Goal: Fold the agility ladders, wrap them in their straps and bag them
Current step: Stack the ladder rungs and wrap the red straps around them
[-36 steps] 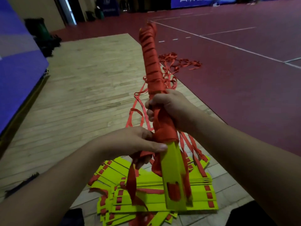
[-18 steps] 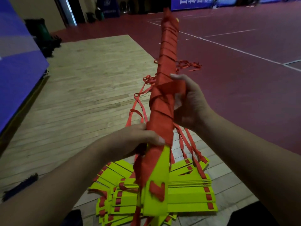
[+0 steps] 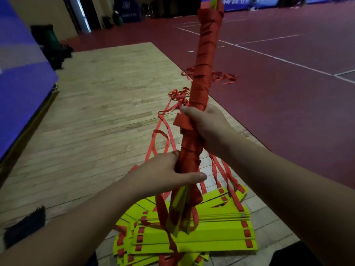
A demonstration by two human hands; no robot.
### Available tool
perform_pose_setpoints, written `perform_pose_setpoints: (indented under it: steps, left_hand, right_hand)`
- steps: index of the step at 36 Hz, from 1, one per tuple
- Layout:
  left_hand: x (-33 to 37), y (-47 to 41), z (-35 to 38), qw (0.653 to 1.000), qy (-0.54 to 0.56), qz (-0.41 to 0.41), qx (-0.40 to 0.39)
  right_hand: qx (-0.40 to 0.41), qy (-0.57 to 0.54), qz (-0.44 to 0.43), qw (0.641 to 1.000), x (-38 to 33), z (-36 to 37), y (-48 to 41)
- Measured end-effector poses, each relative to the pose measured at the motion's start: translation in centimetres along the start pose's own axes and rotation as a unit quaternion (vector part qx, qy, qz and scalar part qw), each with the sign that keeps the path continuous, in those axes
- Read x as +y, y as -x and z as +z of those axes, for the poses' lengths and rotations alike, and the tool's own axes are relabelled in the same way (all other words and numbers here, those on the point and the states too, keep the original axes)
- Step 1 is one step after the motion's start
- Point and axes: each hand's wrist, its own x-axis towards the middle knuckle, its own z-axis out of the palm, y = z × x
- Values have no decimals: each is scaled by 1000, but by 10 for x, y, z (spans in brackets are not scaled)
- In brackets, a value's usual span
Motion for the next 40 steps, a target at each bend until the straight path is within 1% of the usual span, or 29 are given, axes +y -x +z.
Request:
perform_pose_setpoints:
  steps: [1, 2, 3, 5, 6, 7, 8, 9, 10, 11, 12, 13, 15, 17, 20, 22, 24, 26, 28, 31, 33, 34, 35, 37, 38, 40]
  left_hand:
    - [1, -1, 2, 999, -35, -4, 27]
    - [1, -2, 3, 999, -36, -6, 37]
    - [1, -2, 2, 1000, -4, -5, 29]
    - [2, -2, -4, 991, 131, 9, -30]
    - [2, 0, -8, 972, 221, 23, -74]
    - [1, 2, -11, 939, 318, 43, -125]
    - [0, 5, -13, 895, 402, 67, -181]
    - [0, 7, -14, 853, 457, 90, -237]
    - [-1, 9, -14, 821, 484, 107, -282]
    - [-1, 11, -14, 808, 488, 117, -307]
    - [-2, 11, -12, 813, 479, 110, -312]
    - [-2, 11, -12, 830, 465, 78, -296]
    - [1, 10, -10, 879, 412, 7, -240]
    - [5, 10, -9, 919, 334, -10, -209]
    - [2, 9, -12, 958, 231, -6, -172]
    - [-2, 6, -13, 963, 223, 1, -151]
    - [-2, 3, -13, 973, 201, -9, -110]
    - [-5, -3, -12, 990, 126, -9, -56]
    - [-5, -4, -10, 998, 58, -6, -13]
    - [-3, -2, -5, 999, -41, 3, 30]
    - [0, -1, -2, 995, -88, 6, 56]
    - [0, -1, -3, 995, -78, 4, 54]
    - [0, -1, -4, 998, -42, 2, 40]
    - [1, -1, -10, 997, 79, -4, -20]
    - [1, 1, -13, 986, 156, -4, -58]
    - [-2, 4, -17, 942, 305, 17, -138]
  right_hand:
    - [4, 1, -4, 1000, 1, 3, 0]
    - [7, -5, -1, 1000, 1, 4, 0]
    - [8, -19, 6, 1000, 0, 5, 1]
    - [-13, -66, 13, 998, -7, 5, 3]
    - [-35, -98, 13, 994, -11, 4, 4]
    - [-68, -139, 17, 988, -17, 4, 7]
    - [-106, -188, 33, 976, -23, 4, 10]
    - [-136, -233, 52, 962, -27, 4, 13]
    - [-159, -266, 70, 948, -30, 4, 15]
    - [-171, -285, 81, 940, -30, 4, 16]
    - [-175, -290, 91, 936, -30, 5, 17]
    - [-174, -287, 96, 937, -29, 4, 17]
    - [-169, -253, 102, 947, -26, 4, 16]
    - [-164, -192, 97, 963, -22, 1, 15]
    - [-145, -133, 70, 978, -18, 0, 13]
    - [-121, -119, 38, 985, -18, 1, 11]
    - [-86, -110, 4, 990, -18, 1, 9]
    - [-31, -91, -30, 995, -18, -1, 6]
    - [24, -73, -53, 996, -16, -2, 2]
    - [67, -47, -52, 995, -11, 0, -3]
    - [69, -49, -20, 996, -11, 1, -5]
    - [60, -67, 6, 996, -12, 1, -4]
    - [46, -101, 32, 993, -14, 0, -4]
    - [8, -204, 61, 977, -20, -6, -3]
    - [-14, -256, 66, 964, -22, -10, -3]
    - [-50, -311, 71, 946, -24, -18, -3]
